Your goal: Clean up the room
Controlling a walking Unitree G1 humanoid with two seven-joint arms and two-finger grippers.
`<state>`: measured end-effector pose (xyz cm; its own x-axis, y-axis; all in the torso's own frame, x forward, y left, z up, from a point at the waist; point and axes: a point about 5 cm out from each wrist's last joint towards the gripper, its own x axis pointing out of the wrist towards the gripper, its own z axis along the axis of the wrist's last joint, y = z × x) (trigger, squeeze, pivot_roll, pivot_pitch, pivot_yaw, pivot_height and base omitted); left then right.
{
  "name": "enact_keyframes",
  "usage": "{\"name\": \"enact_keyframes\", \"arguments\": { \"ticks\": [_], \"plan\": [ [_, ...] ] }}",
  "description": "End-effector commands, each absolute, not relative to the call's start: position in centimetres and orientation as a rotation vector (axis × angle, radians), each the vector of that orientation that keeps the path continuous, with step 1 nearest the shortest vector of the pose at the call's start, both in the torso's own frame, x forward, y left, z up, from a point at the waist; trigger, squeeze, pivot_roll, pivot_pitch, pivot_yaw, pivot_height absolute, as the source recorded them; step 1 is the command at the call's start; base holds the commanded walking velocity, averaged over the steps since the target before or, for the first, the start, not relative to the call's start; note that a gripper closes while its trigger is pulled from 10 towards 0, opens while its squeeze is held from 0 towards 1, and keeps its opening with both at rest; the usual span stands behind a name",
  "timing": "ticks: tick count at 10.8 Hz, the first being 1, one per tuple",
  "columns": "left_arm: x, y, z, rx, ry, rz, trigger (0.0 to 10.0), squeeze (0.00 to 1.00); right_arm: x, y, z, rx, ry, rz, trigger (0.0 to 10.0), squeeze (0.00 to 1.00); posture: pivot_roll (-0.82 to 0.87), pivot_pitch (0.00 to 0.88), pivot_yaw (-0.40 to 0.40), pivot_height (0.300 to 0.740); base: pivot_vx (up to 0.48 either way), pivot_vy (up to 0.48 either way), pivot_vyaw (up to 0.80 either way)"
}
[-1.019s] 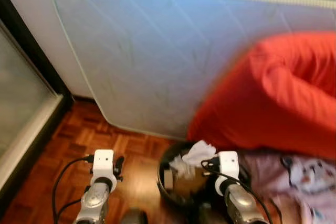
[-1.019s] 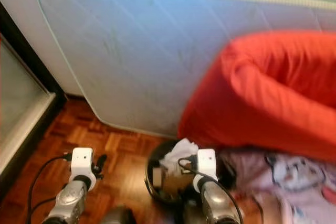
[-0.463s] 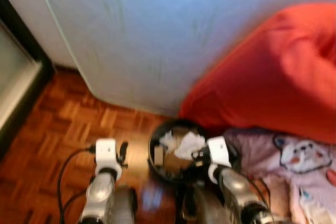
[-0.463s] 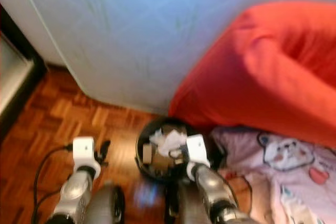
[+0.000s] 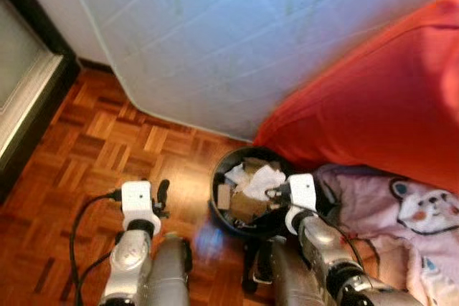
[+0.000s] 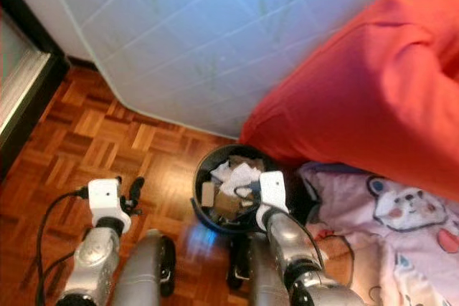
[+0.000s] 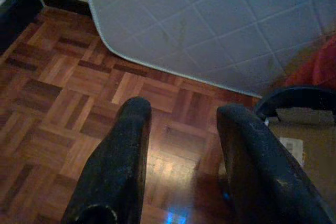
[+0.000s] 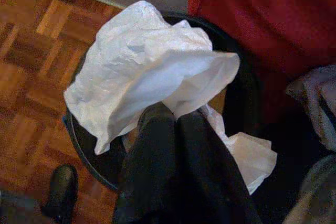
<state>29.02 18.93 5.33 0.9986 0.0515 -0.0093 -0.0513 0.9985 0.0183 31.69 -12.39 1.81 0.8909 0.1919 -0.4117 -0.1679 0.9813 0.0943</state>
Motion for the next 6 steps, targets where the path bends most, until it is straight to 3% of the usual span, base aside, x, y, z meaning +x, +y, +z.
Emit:
{"name": "enact_keyframes", "arguments": {
  "ticks": [1,6],
  "plan": [
    [28.20,18.72,4.18,0.000,0.064,0.045,10.0,0.00,30.78,-12.65,0.71,0.086,0.478,0.160,10.0,1.00,0.25,0.455,-0.083,0.651,0.000,0.000,0.00],
    [27.94,18.44,4.35,-0.002,0.083,0.027,10.0,0.00,30.66,-13.26,0.57,0.087,0.480,0.134,10.0,1.00,0.25,0.453,-0.076,0.651,0.000,0.000,0.00]
  ]
}}
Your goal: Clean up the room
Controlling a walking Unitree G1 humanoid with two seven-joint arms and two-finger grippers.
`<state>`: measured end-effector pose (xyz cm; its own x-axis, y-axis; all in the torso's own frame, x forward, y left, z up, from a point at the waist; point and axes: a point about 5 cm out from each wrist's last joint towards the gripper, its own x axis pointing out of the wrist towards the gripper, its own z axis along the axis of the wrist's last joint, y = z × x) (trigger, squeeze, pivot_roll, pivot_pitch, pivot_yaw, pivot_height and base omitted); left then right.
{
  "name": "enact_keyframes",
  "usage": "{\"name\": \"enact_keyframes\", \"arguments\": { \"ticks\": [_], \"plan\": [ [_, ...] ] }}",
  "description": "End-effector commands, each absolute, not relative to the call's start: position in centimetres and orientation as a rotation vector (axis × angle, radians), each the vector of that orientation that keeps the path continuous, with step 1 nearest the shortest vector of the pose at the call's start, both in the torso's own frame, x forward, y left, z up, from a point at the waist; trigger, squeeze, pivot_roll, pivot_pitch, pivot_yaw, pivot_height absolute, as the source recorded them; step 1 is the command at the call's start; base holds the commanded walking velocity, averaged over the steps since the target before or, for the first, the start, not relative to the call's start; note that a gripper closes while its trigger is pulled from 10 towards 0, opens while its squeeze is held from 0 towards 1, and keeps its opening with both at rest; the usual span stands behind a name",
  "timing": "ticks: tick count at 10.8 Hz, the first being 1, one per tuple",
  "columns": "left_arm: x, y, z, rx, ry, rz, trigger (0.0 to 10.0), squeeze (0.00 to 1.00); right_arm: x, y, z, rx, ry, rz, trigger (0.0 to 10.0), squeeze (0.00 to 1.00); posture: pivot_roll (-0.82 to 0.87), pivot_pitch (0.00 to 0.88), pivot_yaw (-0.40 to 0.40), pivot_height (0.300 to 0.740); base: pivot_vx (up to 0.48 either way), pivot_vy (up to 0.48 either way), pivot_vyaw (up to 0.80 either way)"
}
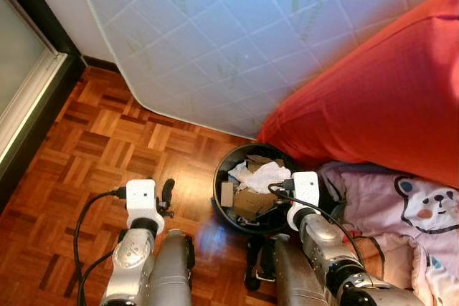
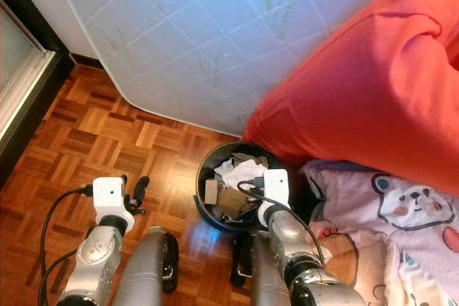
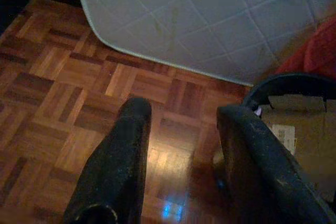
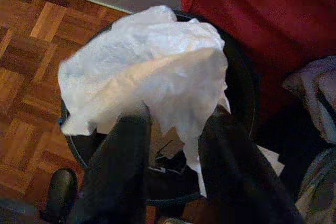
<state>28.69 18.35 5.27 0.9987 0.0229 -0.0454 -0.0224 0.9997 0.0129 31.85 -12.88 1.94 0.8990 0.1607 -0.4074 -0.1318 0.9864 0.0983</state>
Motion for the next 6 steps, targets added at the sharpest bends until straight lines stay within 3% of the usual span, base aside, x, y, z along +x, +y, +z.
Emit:
{"name": "enact_keyframes", "arguments": {
  "ticks": [1,6],
  "plan": [
    [27.82,18.38,4.37,-0.001,0.085,0.026,10.0,0.00,30.61,-13.30,0.52,0.087,0.480,0.135,10.0,1.00,0.25,0.455,-0.075,0.651,0.000,0.000,0.00],
    [27.77,18.30,4.51,-0.004,0.090,0.027,10.0,0.00,30.81,-12.80,0.72,0.095,0.484,0.171,10.0,1.00,0.26,0.445,-0.078,0.651,0.000,0.000,0.00]
  ]
}}
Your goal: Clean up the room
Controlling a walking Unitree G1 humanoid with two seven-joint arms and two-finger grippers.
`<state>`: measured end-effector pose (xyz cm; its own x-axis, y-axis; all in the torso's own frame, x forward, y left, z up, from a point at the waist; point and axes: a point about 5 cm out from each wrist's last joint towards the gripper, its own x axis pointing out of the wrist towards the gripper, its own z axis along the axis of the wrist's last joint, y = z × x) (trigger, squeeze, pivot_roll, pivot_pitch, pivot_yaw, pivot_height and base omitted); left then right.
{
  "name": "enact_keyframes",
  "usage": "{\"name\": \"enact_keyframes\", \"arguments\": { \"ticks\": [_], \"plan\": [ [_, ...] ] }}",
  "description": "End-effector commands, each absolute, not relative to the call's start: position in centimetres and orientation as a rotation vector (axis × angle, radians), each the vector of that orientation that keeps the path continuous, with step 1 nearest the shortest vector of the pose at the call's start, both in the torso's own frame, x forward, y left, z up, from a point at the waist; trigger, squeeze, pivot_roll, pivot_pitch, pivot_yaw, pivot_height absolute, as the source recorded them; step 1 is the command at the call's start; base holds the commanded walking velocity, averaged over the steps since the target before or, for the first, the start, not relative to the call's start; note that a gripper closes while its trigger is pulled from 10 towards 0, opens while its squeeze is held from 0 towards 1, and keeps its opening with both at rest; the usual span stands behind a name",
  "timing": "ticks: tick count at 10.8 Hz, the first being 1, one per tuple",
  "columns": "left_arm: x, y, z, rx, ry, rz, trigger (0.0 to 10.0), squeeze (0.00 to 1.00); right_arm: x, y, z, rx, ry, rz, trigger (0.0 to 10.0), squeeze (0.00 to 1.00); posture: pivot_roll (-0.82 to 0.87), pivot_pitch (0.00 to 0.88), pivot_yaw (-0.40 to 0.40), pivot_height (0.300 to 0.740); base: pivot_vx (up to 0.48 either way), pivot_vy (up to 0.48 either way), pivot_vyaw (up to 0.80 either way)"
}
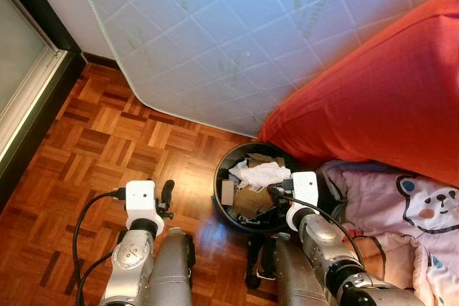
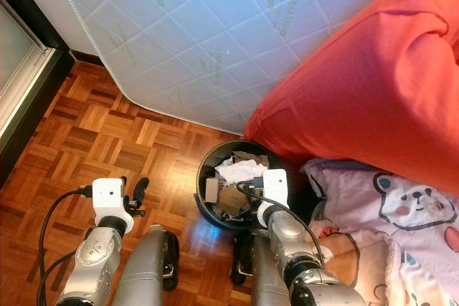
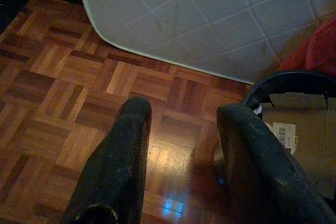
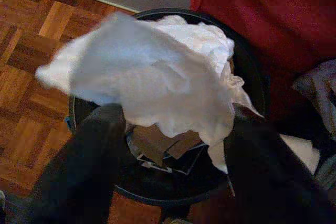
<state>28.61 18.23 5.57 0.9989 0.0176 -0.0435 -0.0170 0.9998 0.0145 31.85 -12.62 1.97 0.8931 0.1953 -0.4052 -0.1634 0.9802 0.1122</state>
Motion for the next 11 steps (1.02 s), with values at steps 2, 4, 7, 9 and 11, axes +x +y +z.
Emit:
{"name": "enact_keyframes", "arguments": {
  "ticks": [2,4,7,9,11],
  "plan": [
    [27.7,18.2,4.5,-0.004,0.094,0.026,10.0,0.00,30.7,-12.6,0.6,0.080,0.500,0.187,10.0,1.00,0.26,0.438,-0.079,0.651,0.000,0.000,0.00],
    [27.6,18.1,4.6,-0.006,0.090,0.025,10.0,0.00,30.4,-12.6,0.2,0.035,0.537,0.195,10.0,1.00,0.26,0.429,-0.078,0.651,0.000,0.000,0.00],
    [27.5,18.0,4.5,-0.007,0.096,0.021,10.0,0.00,29.6,-12.5,-0.8,0.003,0.599,0.215,10.0,0.00,0.27,0.423,-0.077,0.651,0.000,0.000,0.00],
    [27.4,18.0,4.5,-0.005,0.099,0.020,10.0,0.00,29.2,-12.1,-1.1,0.019,0.615,0.245,10.0,0.29,0.27,0.411,-0.077,0.651,0.000,0.000,0.00],
    [27.4,18.0,4.6,-0.005,0.098,0.022,10.0,0.00,29.2,-11.8,-1.0,0.050,0.600,0.264,10.0,1.00,0.27,0.418,-0.080,0.651,0.000,0.000,0.00]
  ]
}}
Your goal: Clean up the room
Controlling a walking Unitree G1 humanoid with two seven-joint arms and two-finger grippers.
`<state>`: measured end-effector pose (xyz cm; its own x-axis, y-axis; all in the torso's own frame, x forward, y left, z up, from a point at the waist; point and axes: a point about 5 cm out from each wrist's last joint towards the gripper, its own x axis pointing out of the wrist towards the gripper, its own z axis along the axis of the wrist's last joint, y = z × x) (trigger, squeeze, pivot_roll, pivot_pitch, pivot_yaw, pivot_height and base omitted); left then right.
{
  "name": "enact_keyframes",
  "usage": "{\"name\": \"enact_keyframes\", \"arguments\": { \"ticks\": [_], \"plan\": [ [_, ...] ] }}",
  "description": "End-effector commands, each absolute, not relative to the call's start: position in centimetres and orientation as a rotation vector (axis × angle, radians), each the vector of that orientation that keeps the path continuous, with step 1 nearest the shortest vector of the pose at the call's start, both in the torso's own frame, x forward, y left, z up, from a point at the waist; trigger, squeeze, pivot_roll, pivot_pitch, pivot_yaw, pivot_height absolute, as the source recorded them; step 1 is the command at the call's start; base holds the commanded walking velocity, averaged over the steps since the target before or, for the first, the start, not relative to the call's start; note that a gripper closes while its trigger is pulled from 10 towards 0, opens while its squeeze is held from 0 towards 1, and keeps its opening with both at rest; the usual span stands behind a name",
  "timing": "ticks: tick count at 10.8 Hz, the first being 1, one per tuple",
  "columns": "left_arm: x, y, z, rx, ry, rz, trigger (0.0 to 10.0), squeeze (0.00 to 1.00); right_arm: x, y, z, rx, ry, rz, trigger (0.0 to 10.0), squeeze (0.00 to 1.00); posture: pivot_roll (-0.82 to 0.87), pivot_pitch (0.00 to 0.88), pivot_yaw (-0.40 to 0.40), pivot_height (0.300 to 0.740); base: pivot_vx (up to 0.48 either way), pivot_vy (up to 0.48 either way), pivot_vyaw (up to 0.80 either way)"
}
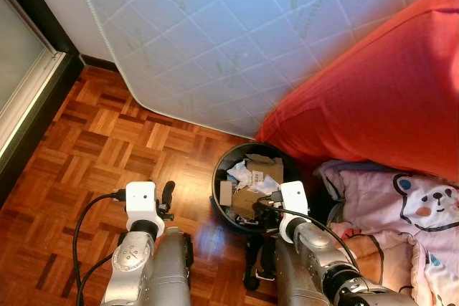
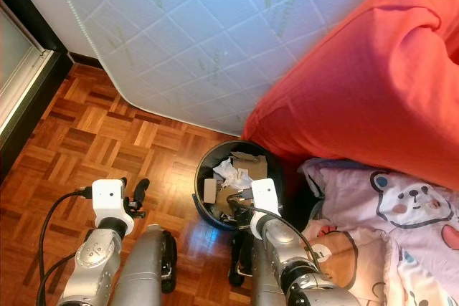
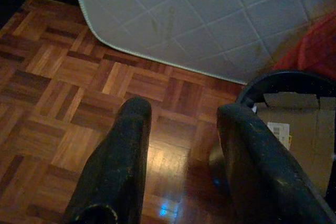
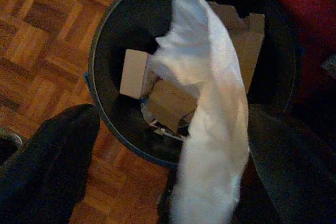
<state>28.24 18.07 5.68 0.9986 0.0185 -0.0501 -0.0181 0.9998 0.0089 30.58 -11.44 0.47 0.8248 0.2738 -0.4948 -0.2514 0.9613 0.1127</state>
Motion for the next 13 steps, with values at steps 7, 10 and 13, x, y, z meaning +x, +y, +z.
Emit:
{"name": "enact_keyframes", "arguments": {
  "ticks": [7,10,13],
  "plan": [
    [27.5,18.3,4.9,-0.001,0.093,0.034,10.0,0.00,30.2,-11.4,0.2,0.109,0.539,0.347,10.0,1.00,0.28,0.468,-0.079,0.651,0.000,0.000,0.00],
    [27.8,18.1,5.2,-0.006,0.085,0.032,10.0,0.00,30.8,-12.2,0.9,-0.029,0.500,0.375,10.0,1.00,0.27,0.482,-0.079,0.651,0.000,0.000,0.00],
    [27.7,18.1,5.2,-0.004,0.081,0.032,10.0,0.00,32.1,-12.1,2.2,0.122,0.465,0.261,10.0,0.00,0.28,0.459,-0.075,0.651,0.000,0.000,0.00]
  ]
}}
